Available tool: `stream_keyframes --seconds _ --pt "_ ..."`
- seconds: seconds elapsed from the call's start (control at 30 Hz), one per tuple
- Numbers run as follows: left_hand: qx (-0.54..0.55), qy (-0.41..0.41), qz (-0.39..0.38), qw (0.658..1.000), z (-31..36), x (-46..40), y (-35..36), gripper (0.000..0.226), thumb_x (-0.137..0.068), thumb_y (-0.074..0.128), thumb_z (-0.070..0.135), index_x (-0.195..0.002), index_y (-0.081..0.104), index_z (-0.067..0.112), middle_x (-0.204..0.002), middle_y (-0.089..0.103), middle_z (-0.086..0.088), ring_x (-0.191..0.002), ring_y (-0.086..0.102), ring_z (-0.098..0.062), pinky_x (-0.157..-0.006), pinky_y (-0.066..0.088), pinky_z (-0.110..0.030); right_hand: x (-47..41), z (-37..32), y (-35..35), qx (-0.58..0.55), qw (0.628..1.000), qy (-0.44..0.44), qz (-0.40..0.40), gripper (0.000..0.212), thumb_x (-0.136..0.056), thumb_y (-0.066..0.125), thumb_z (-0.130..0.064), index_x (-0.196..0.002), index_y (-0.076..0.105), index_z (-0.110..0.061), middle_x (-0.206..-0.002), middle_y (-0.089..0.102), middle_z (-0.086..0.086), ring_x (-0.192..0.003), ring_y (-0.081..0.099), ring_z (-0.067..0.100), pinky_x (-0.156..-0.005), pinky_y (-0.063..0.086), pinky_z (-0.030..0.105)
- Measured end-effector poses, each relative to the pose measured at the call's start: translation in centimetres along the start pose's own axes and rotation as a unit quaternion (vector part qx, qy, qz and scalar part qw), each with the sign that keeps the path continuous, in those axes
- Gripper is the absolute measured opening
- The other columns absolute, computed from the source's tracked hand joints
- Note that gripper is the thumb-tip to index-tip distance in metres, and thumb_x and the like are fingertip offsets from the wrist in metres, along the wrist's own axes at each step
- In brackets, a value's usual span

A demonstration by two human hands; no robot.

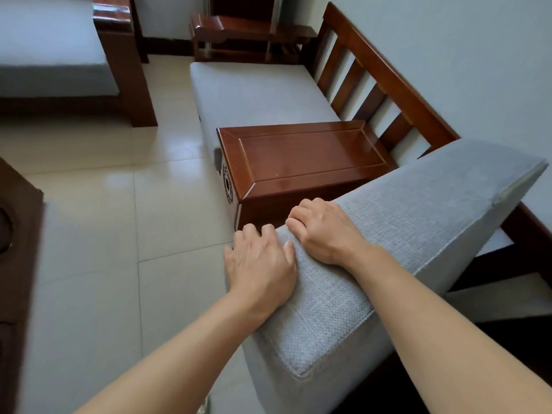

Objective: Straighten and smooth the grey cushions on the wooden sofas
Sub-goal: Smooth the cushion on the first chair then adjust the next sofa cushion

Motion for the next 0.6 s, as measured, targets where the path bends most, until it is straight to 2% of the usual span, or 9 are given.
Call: stream_keyframes --seconds 0.23,0.43,0.6 --pt "-0.023 0.023 0.045 0.998 3.7 5.6 1.3 0.036 -0.096 0.030 0.046 -0.113 0.047 0.020 -0.114 0.045 -0.004 -0.111 0.041 -0.023 -0.092 0.032 -0.040 6.8 1.3 -1.4 0.001 0.999 -0.004 0.048 0.037 -0.098 0.032 -0.039 -0.098 0.063 -0.021 -0.100 0.056 -0.005 -0.090 0.041 0.011 -0.090 0.030 0.030" --pt "-0.044 0.076 0.039 0.995 6.4 9.8 2.7 0.039 -0.095 0.027 0.047 -0.120 0.042 0.022 -0.118 0.047 -0.003 -0.111 0.044 -0.023 -0.091 0.035 -0.040 12.4 1.9 -2.0 -0.012 0.995 0.020 0.094 0.059 -0.083 0.014 -0.053 -0.096 0.064 -0.024 -0.098 0.057 -0.008 -0.094 0.047 0.012 -0.093 0.030 0.030" --pt "-0.055 0.132 0.052 0.988 8.3 12.7 4.1 0.042 -0.095 0.030 0.048 -0.125 0.040 0.020 -0.119 0.048 -0.004 -0.110 0.044 -0.024 -0.088 0.036 -0.039 16.7 2.8 -2.2 -0.016 0.990 0.040 0.135 0.054 -0.086 0.016 -0.048 -0.091 0.063 -0.022 -0.095 0.058 -0.006 -0.092 0.048 0.013 -0.091 0.028 0.028"
Point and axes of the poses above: each hand's wrist, its own x-axis away from the middle knuckle, its own y-axis out of the palm, z = x × y, the point moved 5 cm from there along -x, towards the middle knuckle
